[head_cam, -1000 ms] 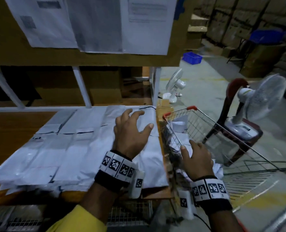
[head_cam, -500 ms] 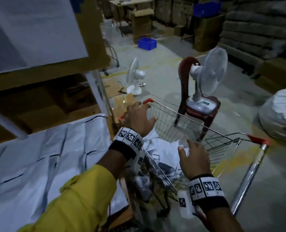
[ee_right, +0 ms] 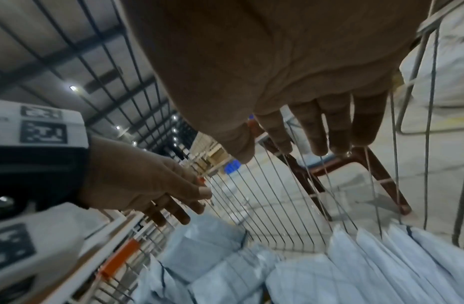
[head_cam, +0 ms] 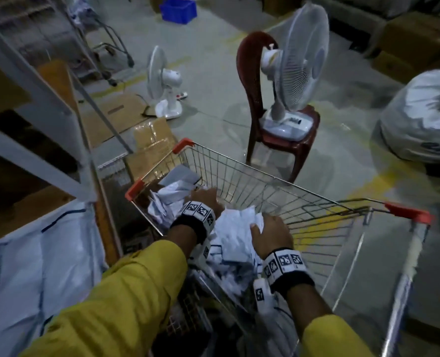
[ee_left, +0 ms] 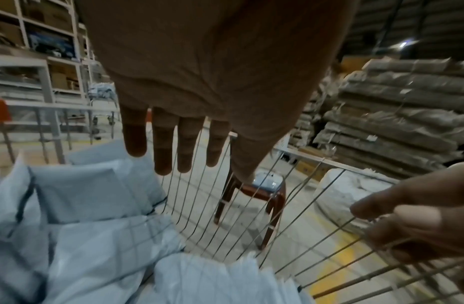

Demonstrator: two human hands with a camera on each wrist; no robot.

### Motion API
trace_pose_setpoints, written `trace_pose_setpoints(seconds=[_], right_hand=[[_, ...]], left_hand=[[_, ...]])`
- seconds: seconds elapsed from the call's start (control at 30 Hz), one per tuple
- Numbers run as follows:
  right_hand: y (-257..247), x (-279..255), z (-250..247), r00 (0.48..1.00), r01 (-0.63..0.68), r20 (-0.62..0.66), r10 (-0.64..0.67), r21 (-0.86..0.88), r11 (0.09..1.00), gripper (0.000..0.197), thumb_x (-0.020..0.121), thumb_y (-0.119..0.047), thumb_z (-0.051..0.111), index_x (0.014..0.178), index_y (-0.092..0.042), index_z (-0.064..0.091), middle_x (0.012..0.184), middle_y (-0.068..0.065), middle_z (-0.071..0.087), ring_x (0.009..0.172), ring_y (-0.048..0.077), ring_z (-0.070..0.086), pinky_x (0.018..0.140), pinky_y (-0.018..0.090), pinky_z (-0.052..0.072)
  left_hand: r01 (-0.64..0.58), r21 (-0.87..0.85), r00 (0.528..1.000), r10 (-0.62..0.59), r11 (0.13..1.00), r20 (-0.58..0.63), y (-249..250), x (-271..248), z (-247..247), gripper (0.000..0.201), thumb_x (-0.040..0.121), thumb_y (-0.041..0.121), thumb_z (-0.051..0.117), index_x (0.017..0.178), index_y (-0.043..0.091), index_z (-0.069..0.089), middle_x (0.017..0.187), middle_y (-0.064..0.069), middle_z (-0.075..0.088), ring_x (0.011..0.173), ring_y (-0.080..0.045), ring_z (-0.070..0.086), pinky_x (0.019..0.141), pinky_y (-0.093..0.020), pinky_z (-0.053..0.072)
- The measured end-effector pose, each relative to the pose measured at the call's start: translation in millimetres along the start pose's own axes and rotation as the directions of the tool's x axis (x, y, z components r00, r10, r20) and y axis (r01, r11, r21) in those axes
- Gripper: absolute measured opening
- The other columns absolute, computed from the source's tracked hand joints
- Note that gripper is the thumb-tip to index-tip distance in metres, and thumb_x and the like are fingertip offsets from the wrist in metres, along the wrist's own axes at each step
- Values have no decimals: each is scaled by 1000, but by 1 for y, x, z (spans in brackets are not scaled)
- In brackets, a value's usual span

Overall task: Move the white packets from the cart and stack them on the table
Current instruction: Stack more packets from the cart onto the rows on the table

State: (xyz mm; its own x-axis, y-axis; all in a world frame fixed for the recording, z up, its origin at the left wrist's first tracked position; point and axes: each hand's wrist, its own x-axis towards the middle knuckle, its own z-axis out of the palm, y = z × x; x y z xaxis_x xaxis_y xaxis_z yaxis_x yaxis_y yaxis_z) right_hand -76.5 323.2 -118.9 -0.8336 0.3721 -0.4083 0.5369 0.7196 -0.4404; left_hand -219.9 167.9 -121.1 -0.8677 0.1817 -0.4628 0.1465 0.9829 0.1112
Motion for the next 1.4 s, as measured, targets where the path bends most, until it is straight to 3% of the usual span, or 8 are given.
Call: trace_pose_setpoints(seconds=[0.37,0.47,0.63,0.73,0.9,1.1,1.23,1.4], right_hand=[[19,119,156,852,-65,519,65,-18,998,82,96,-59,48,158,-15,17,158,22,23,144,41,28,115,47,31],[29,117,186,882,-30,469,54,-57,998,94,95,-64,44,160,-14,-3,164,22,-6,152,41,1,121,51,11],[24,116,203,936,0,352,15,-44,999,95,91,-53,50,157,-32,-16,159,24,4,146,46,9,112,60,27],[22,116,203,940,2,340,24,-76,997,86,90,-35,51,159,-37,-2,156,20,18,141,43,20,110,57,34],[35,115,175,919,-253,288,269,-93,963,71,94,-33,47,157,-41,15,153,16,23,140,39,24,115,52,29],[38,99,161,924,-358,-124,362,52,932,66,79,-29,47,145,-27,52,134,22,48,123,43,41,103,53,39],[48,104,151,889,-457,-74,451,-132,879,70,87,-39,49,154,-24,35,141,22,39,121,40,36,102,48,35],[65,113,156,888,-450,-28,459,-256,855,100,75,-74,56,155,-24,23,142,22,26,124,38,28,103,47,34]], left_hand=[[163,139,955,-191,977,225,-31,116,116,34,99,29,44,126,17,60,127,-13,65,116,-35,62,99,-46,49],[196,175,929,-240,965,281,-39,132,157,32,97,25,46,123,10,57,120,-18,67,109,-37,65,93,-45,53],[200,110,945,-221,974,242,-30,141,162,40,102,27,40,132,3,50,136,-21,56,125,-39,54,103,-48,46],[231,70,938,-241,971,251,-30,147,163,36,106,21,41,136,3,47,140,-19,52,128,-37,53,104,-46,43],[336,-123,935,-315,934,164,-32,145,174,28,98,22,45,126,16,43,124,-20,61,113,-45,61,93,-54,52],[334,-233,943,-324,913,80,-9,142,180,51,92,47,55,134,19,43,133,-16,57,119,-43,56,97,-50,48],[318,-86,936,-298,944,189,7,144,201,96,90,67,52,158,11,14,161,-24,18,146,-42,25,116,-55,27],[282,36,933,-283,959,224,11,143,222,118,83,63,67,159,13,-9,161,-30,-7,150,-45,5,117,-60,15]])
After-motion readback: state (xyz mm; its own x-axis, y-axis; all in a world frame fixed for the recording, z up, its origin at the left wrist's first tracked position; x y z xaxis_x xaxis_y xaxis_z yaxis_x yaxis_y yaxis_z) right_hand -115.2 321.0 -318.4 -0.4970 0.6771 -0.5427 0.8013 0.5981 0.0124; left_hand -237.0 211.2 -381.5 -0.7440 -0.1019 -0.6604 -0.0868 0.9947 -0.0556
